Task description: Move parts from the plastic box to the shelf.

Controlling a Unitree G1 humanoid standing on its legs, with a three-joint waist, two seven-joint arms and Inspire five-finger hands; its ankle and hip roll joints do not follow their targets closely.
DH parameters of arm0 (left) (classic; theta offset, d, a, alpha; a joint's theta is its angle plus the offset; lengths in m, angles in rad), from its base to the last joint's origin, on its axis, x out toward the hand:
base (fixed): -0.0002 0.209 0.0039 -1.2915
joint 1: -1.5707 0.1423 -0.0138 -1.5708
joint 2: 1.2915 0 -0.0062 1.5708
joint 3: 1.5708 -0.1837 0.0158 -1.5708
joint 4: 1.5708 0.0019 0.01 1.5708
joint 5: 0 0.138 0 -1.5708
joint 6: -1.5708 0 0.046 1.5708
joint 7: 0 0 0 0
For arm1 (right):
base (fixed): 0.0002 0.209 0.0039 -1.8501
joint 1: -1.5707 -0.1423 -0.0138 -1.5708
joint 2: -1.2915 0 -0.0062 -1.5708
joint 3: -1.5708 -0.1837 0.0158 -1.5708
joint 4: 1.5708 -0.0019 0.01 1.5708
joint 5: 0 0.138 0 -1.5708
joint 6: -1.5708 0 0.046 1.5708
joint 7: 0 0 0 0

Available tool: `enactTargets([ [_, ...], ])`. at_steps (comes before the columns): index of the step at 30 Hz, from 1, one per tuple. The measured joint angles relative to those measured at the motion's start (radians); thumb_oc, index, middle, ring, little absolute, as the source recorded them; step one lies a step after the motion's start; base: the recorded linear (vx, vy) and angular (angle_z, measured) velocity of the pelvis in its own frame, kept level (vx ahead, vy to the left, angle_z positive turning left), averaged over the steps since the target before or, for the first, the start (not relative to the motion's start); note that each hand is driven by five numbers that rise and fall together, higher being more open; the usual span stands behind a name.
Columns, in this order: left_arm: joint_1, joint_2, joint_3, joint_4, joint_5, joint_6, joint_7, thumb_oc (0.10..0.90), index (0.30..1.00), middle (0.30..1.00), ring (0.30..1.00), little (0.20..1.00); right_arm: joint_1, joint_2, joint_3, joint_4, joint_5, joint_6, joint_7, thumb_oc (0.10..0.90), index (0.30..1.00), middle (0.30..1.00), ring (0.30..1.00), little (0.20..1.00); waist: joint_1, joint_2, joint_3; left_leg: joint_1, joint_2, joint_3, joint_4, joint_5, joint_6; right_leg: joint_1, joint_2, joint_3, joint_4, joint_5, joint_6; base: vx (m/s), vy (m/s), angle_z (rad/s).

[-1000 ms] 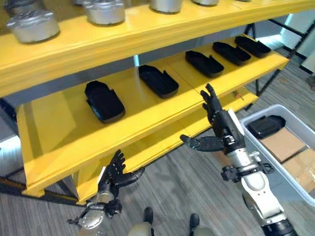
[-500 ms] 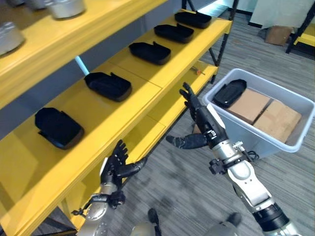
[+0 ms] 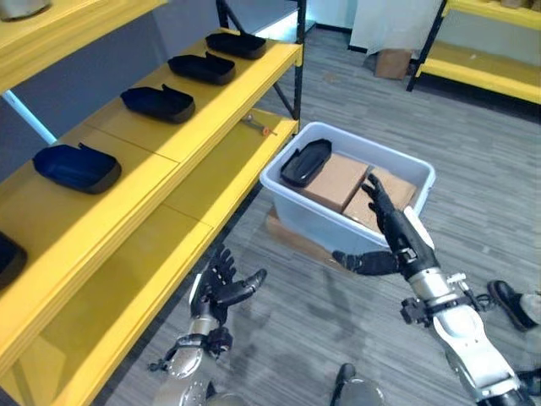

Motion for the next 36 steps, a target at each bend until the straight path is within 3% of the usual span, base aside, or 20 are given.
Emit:
enactTargets([
  [2,0.011,-0.005,-0.002,0.007,0.0,0.0,-0.002,0.9,1.0,1.0,1.0,1.0,0.039,-0.009,-0.013,0.0,0.007,-0.001,0.002,0.9,1.0,1.0,1.0,1.0,0.013,-0.018,0.001,-0.046,-0.014,-0.132,0.16,-0.004,-0.004,0.024,0.017,0.045,-0.037,0.017,-0.03,0.15,-0.11,-0.6],
  [3,0.013,-0.005,-0.003,0.008,0.0,0.0,-0.006,0.9,1.0,1.0,1.0,1.0,0.065,-0.004,-0.025,-0.002,0.008,-0.005,0.001,0.9,1.0,1.0,1.0,1.0,0.014,-0.045,0.005,-0.083,-0.047,-0.153,0.226,-0.086,-0.087,0.032,-0.001,0.063,-0.071,0.029,-0.033,0.2,0.001,-0.6],
  [4,0.008,-0.002,-0.004,0.004,0.001,-0.001,-0.013,0.9,1.0,1.0,1.0,1.0,0.083,0.011,-0.037,0.002,0.029,-0.004,-0.014,0.9,1.0,1.0,1.0,1.0,0.031,-0.095,0.009,-0.109,-0.221,-0.201,0.166,-0.386,-0.153,0.013,-0.051,0.114,-0.125,0.051,-0.046,0.19,0.075,-0.5],
  [5,0.009,-0.002,-0.005,0.0,0.001,-0.005,-0.015,0.9,1.0,1.0,1.0,1.0,0.082,0.016,-0.038,0.002,0.033,-0.004,-0.014,0.9,1.0,1.0,1.0,1.0,0.039,-0.092,0.008,-0.12,-0.256,-0.172,0.095,-0.412,-0.126,0.013,-0.044,0.118,-0.163,0.066,-0.047,0.16,0.082,-0.55],
  [7,0.015,0.002,-0.004,0.009,0.001,-0.006,-0.015,0.9,1.0,1.0,1.0,1.0,0.082,0.036,-0.031,0.004,0.044,-0.004,-0.015,0.9,1.0,1.0,1.0,1.0,0.05,-0.075,0.007,-0.125,-0.261,-0.131,0.005,-0.423,-0.109,0.014,-0.02,0.113,-0.179,0.095,-0.026,0.23,0.132,-0.47],
  [8,0.024,-0.003,-0.004,0.025,0.001,-0.004,-0.011,0.9,1.0,1.0,1.0,1.0,0.084,0.033,-0.012,0.004,0.044,-0.004,-0.015,0.9,1.0,1.0,1.0,1.0,0.052,-0.043,-0.003,-0.12,-0.255,-0.131,-0.028,-0.473,-0.061,0.02,0.01,0.121,-0.178,0.101,-0.002,0.28,0.163,-0.64],
  [9,0.028,0.006,-0.001,0.037,0.001,-0.004,-0.008,0.9,1.0,1.0,1.0,1.0,0.084,0.047,0.008,0.007,0.044,-0.007,-0.015,0.9,1.0,1.0,1.0,1.0,0.061,-0.045,-0.005,-0.12,-0.26,-0.163,-0.024,-0.46,-0.089,0.023,0.021,0.148,-0.196,0.101,0.013,0.34,0.243,-0.69],
  [10,0.028,0.014,0.006,0.045,0.001,-0.003,-0.005,0.9,1.0,1.0,1.0,1.0,0.086,0.057,0.021,0.007,0.044,-0.008,-0.014,0.9,1.0,1.0,1.0,1.0,0.067,-0.049,-0.001,-0.121,-0.262,-0.145,-0.018,-0.457,-0.094,0.035,0.027,0.157,-0.215,0.099,0.029,0.16,0.137,-0.56],
  [12,0.031,0.068,0.006,0.042,0.001,-0.001,-0.001,0.9,1.0,1.0,1.0,1.0,0.093,0.084,0.035,0.007,0.043,-0.008,0.005,0.9,1.0,1.0,1.0,1.0,0.069,-0.079,0.007,-0.104,-0.271,-0.116,0.003,-0.415,-0.1,0.068,0.02,0.136,-0.179,0.077,0.045,0.21,0.187,-0.3],
  [13,0.035,0.086,0.014,0.044,0.001,0.001,0.0,0.9,1.0,1.0,1.0,1.0,0.094,0.11,0.043,0.012,0.044,-0.006,0.01,0.9,1.0,1.0,1.0,1.0,0.082,-0.112,0.004,-0.074,-0.291,-0.088,0.005,-0.428,-0.098,0.088,0.003,0.155,-0.195,0.081,0.051,0.25,0.232,-0.33],
  [18,0.037,0.12,0.055,0.023,0.001,-0.006,-0.001,0.9,1.0,1.0,1.0,1.0,0.085,0.154,0.042,0.01,0.046,-0.011,0.033,0.9,1.0,1.0,1.0,1.0,0.106,-0.117,0.004,-0.038,-0.344,-0.037,0.022,-0.469,-0.076,0.128,-0.05,0.198,-0.23,0.096,0.068,0.23,0.231,-0.19],
  [24,0.024,0.146,0.044,-0.006,0.001,-0.007,-0.005,0.9,1.0,1.0,1.0,1.0,0.031,0.16,0.042,0.011,0.043,-0.002,0.042,0.9,1.0,1.0,1.0,1.0,0.103,-0.125,0.004,-0.093,-0.388,0.005,0.107,-0.537,-0.036,0.068,-0.106,0.222,-0.191,0.101,0.078,0.16,0.24,-0.13],
  [27,0.021,0.147,0.045,-0.003,0.005,-0.006,-0.001,0.9,1.0,1.0,1.0,1.0,0.026,0.161,0.046,0.012,0.042,0.003,0.042,0.9,1.0,1.0,1.0,1.0,0.086,-0.114,0.01,-0.074,-0.4,0.008,0.098,-0.55,-0.007,-0.026,-0.147,0.226,0.018,0.114,0.081,0.1,0.23,0.02],
  [30,0.015,0.155,0.048,-0.001,0.009,-0.007,0.002,0.9,1.0,1.0,1.0,1.0,0.031,0.162,0.055,0.011,0.041,0.003,0.049,0.9,1.0,1.0,1.0,1.0,0.084,-0.113,0.011,-0.054,-0.423,0.013,0.083,-0.556,0.017,-0.069,-0.177,0.209,0.114,0.15,0.066,0.14,0.151,0.02],
  [31,0.019,0.157,0.049,0.003,0.011,-0.007,0.005,0.9,1.0,1.0,1.0,1.0,0.021,0.161,0.064,0.013,0.033,0.004,0.055,0.9,1.0,1.0,1.0,1.0,0.085,-0.096,0.027,-0.03,-0.433,0.014,0.055,-0.572,0.042,-0.119,-0.204,0.188,0.19,0.188,0.09,0.27,0.119,-0.21],
  [32,0.022,0.16,0.048,0.005,0.011,-0.006,0.008,0.9,1.0,1.0,1.0,1.0,0.014,0.161,0.067,0.011,0.022,0.003,0.06,0.9,1.0,1.0,1.0,1.0,0.084,-0.089,0.043,0.001,-0.446,0.024,0.017,-0.56,0.055,-0.17,-0.231,0.172,0.278,0.181,0.094,0.38,0.023,-0.33],
  [33,0.025,0.16,0.037,0.007,0.011,-0.006,0.015,0.9,1.0,1.0,1.0,1.0,0.018,0.159,0.067,0.008,0.016,0.001,0.062,0.9,1.0,1.0,1.0,1.0,0.073,-0.064,0.063,0.028,-0.449,0.034,-0.024,-0.561,0.058,-0.226,-0.205,0.169,0.224,0.074,0.114,0.44,-0.045,-0.25],
  [34,0.025,0.16,0.037,0.007,0.011,-0.006,0.015,0.9,1.0,1.0,1.0,1.0,0.018,0.159,0.067,0.008,0.016,0.001,0.062,0.9,1.0,1.0,1.0,1.0,0.073,-0.064,0.063,0.028,-0.449,0.034,-0.024,-0.561,0.058,-0.226,-0.205,0.169,0.224,0.074,0.114,0.24,-0.08,-0.15],
  [35,0.017,0.158,0.032,0.013,0.012,-0.005,0.01,0.9,1.0,1.0,1.0,1.0,0.018,0.149,0.065,0.008,0.014,0.003,0.059,0.9,1.0,1.0,1.0,1.0,0.046,-0.061,0.091,0.05,-0.471,0.054,-0.043,-0.556,0.054,-0.219,-0.197,0.058,-0.032,0.082,0.125,0.26,-0.133,0.04],
  [36,0.018,0.148,0.035,0.016,0.013,-0.005,0.011,0.9,1.0,1.0,1.0,1.0,0.023,0.149,0.065,0.009,0.009,0.006,0.057,0.9,1.0,1.0,1.0,1.0,0.033,-0.065,0.095,0.062,-0.487,0.062,-0.045,-0.559,0.052,-0.227,-0.201,0.028,-0.108,0.096,0.126,0.14,-0.107,0.07],
])
